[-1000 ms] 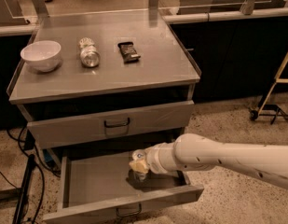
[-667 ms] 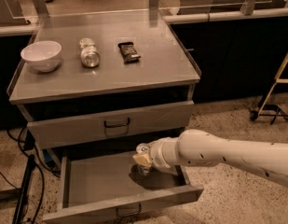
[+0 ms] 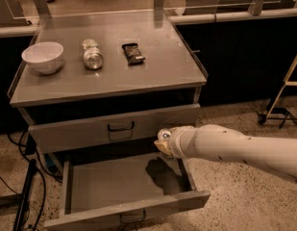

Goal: Pick redbull can from middle drawer and place on counter

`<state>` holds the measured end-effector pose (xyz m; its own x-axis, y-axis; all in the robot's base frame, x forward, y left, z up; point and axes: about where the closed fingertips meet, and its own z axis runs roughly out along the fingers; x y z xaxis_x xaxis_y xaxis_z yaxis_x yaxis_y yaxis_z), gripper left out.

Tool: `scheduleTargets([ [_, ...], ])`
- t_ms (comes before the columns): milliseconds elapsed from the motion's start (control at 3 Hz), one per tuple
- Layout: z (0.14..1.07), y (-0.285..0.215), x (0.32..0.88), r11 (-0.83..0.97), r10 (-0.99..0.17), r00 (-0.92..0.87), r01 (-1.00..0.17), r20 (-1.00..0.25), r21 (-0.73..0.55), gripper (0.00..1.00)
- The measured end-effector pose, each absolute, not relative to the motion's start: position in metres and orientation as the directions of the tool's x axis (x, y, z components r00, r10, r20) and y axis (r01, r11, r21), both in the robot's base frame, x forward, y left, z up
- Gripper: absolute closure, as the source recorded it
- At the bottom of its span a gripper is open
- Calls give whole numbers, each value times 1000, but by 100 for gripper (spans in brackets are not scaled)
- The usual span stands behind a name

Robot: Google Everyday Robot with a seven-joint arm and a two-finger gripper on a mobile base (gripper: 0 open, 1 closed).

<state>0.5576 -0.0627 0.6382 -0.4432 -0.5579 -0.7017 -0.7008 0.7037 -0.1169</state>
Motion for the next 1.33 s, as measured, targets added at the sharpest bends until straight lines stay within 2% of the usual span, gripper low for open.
scheduleTargets([
  [333, 636, -60, 557, 701, -556, -447, -705, -701, -107, 100],
  [667, 654, -78, 569, 731, -527, -470, -676, -708, -95, 100],
  [1000, 711, -119, 607, 761, -515, -460, -634, -723, -139, 100],
  [1333, 724, -127, 614, 764, -516, -455, -627, -726, -150, 100],
])
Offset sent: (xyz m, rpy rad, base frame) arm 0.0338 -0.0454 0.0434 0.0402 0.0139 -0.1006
